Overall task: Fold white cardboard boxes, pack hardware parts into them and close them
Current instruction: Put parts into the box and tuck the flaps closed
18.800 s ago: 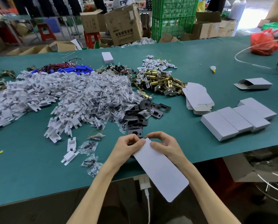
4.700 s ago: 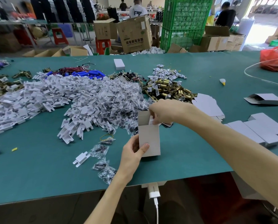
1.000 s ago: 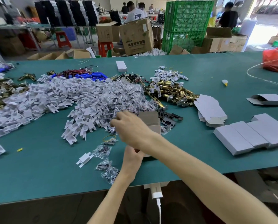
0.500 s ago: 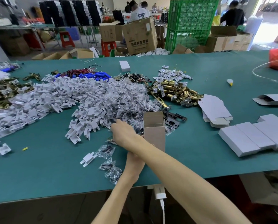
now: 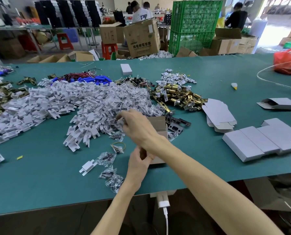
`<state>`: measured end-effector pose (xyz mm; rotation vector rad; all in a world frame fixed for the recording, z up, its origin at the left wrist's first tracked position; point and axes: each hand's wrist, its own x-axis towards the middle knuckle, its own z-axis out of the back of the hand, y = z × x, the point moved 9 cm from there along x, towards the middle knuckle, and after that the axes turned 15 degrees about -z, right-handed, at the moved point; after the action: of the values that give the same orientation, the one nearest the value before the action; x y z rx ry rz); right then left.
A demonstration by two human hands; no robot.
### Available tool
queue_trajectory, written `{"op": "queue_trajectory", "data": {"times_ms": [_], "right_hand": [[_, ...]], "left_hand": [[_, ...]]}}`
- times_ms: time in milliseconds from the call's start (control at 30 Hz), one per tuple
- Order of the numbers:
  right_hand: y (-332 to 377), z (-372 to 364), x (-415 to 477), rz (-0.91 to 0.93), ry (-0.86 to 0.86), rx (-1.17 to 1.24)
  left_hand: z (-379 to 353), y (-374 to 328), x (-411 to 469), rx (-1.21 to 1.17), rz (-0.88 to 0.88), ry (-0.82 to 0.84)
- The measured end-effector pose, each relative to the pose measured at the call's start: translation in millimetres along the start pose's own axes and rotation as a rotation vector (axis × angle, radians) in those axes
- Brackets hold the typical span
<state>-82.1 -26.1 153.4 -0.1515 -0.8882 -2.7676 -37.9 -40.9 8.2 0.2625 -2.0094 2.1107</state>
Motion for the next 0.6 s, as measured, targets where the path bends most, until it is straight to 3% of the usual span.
{"op": "queue_trajectory", "data": {"times_ms": [267,600], "right_hand": [[-52.9,92.9,-0.4,-0.134,-0.082,0.195],[-100.6,92.4,-0.1,-0.19,0.009,0.105]], "left_hand": [[-1.9,9.6,-0.3,-0.144,0.003,-0.046],[-1.4,11.5,0.8,-0.153,-0.001,-0.044]]}}
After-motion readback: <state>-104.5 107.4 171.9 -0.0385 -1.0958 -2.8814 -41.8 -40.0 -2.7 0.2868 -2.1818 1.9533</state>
